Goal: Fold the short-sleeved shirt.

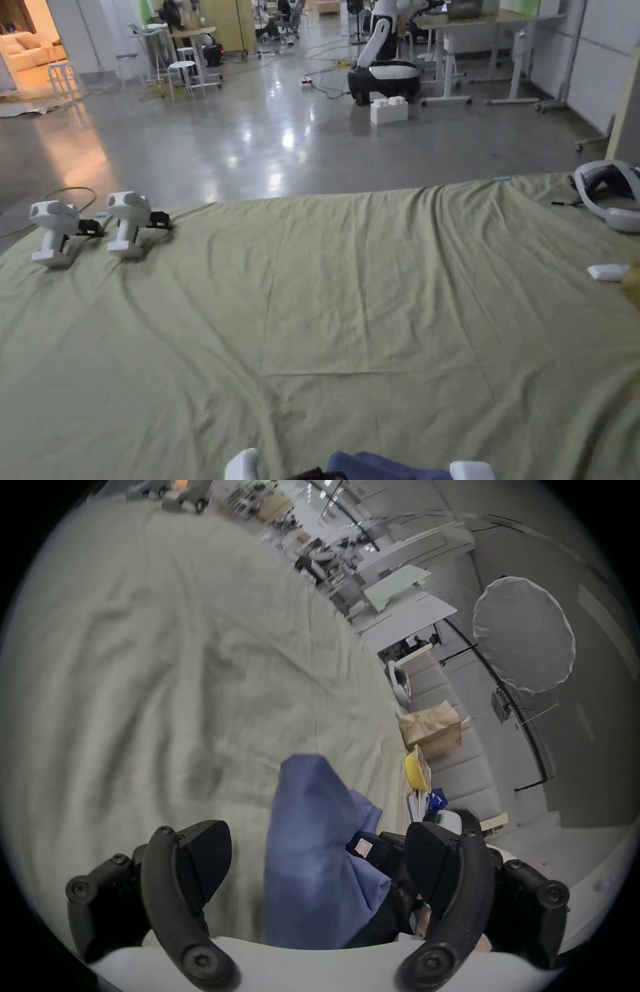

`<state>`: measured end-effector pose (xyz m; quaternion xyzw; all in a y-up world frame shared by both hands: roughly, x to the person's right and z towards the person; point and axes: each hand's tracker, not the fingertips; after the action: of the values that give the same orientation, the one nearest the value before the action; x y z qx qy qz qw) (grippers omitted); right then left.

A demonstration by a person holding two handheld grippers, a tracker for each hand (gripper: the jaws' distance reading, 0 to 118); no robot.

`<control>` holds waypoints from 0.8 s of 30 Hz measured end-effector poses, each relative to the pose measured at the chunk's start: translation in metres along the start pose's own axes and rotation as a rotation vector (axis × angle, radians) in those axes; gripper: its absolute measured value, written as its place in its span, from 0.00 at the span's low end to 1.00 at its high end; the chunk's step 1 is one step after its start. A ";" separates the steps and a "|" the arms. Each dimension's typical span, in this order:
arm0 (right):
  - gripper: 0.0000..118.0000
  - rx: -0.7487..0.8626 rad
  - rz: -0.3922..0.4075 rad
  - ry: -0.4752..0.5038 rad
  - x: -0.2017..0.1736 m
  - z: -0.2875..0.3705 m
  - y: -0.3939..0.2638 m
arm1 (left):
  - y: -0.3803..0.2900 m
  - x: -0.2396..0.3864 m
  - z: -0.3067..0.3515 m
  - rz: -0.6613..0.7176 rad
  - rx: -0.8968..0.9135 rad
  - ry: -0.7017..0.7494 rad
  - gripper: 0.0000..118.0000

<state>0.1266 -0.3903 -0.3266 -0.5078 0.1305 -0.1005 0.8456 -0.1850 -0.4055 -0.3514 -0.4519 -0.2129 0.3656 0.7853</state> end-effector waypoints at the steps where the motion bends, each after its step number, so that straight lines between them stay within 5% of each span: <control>1: 0.02 0.004 -0.003 0.004 0.000 0.000 -0.002 | -0.001 -0.001 -0.013 0.007 -0.040 -0.002 0.92; 3: 0.02 0.015 -0.017 0.018 0.003 0.000 -0.005 | -0.013 0.005 -0.034 -0.002 -0.154 -0.007 0.81; 5: 0.02 0.021 -0.023 0.023 0.003 0.000 -0.006 | -0.018 0.018 -0.036 -0.118 -0.098 0.153 0.45; 6: 0.02 0.024 -0.026 0.028 0.003 -0.001 -0.006 | -0.019 0.020 -0.032 -0.161 -0.107 0.194 0.38; 9: 0.02 0.030 -0.052 0.050 0.003 0.008 -0.005 | -0.018 0.023 -0.022 -0.077 -0.105 0.102 0.32; 12: 0.02 0.141 -0.148 0.171 0.004 0.042 -0.009 | -0.007 0.030 0.013 -0.072 0.006 0.024 0.29; 15: 0.02 0.206 -0.146 0.213 0.007 0.076 -0.016 | 0.023 0.014 0.076 0.001 0.097 -0.049 0.29; 19: 0.02 0.188 -0.148 0.185 0.013 0.088 -0.029 | 0.074 -0.027 0.180 -0.058 0.213 0.203 0.29; 24: 0.02 0.147 -0.232 0.201 0.022 0.081 -0.045 | 0.135 -0.131 0.285 0.105 0.327 0.523 0.29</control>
<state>0.1716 -0.3500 -0.2528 -0.4435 0.1471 -0.2573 0.8458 -0.5102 -0.3036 -0.3262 -0.4088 0.0817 0.3066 0.8557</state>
